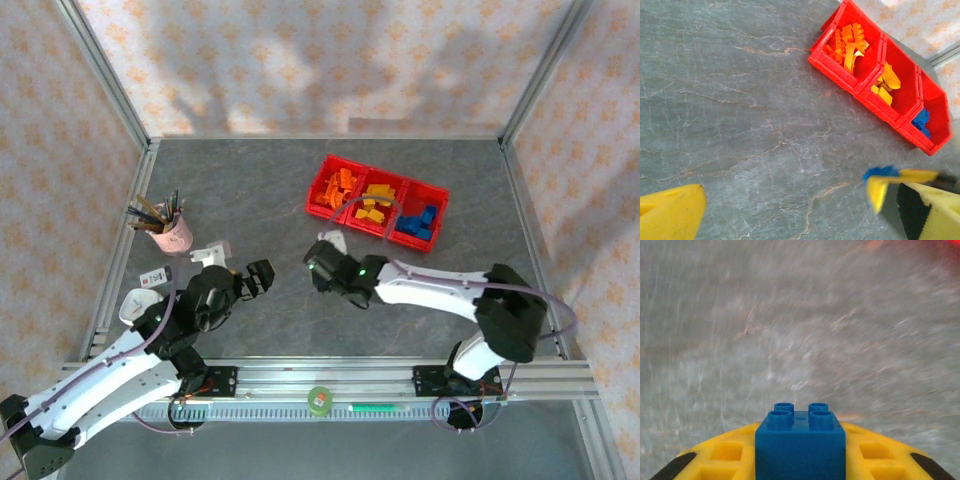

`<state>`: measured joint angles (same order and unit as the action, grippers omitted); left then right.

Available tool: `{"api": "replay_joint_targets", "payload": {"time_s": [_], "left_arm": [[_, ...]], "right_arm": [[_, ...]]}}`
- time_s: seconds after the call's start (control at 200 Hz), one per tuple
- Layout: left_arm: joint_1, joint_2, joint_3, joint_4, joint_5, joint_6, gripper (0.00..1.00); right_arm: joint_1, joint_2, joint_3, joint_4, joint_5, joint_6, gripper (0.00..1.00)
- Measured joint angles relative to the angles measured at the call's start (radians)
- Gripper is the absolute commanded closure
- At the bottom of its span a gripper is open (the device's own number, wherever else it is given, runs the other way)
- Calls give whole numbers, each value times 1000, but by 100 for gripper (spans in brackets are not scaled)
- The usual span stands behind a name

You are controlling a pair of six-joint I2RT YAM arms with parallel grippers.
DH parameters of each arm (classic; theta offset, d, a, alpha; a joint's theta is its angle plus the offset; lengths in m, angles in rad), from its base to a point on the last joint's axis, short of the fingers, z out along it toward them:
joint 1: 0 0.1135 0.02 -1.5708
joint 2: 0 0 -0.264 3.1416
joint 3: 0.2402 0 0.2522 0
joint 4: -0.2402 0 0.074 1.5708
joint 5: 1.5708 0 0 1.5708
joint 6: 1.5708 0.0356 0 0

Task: Sort the legos into containers by color
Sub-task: Pick up the lego from the bottom-center of the table, then place the lego in the container.

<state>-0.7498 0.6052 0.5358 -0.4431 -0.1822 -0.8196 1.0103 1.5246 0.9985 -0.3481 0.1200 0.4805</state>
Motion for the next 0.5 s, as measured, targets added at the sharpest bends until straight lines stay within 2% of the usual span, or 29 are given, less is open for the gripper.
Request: {"api": "replay_joint_targets", "payload": {"time_s": [0.25, 0.501], "left_arm": [[0, 137, 48, 113, 41, 37, 1], [5, 285, 72, 249, 90, 60, 1]], "right_arm": [[-311, -141, -19, -28, 5, -6, 69], [-642, -161, -23, 5, -72, -28, 69]]}}
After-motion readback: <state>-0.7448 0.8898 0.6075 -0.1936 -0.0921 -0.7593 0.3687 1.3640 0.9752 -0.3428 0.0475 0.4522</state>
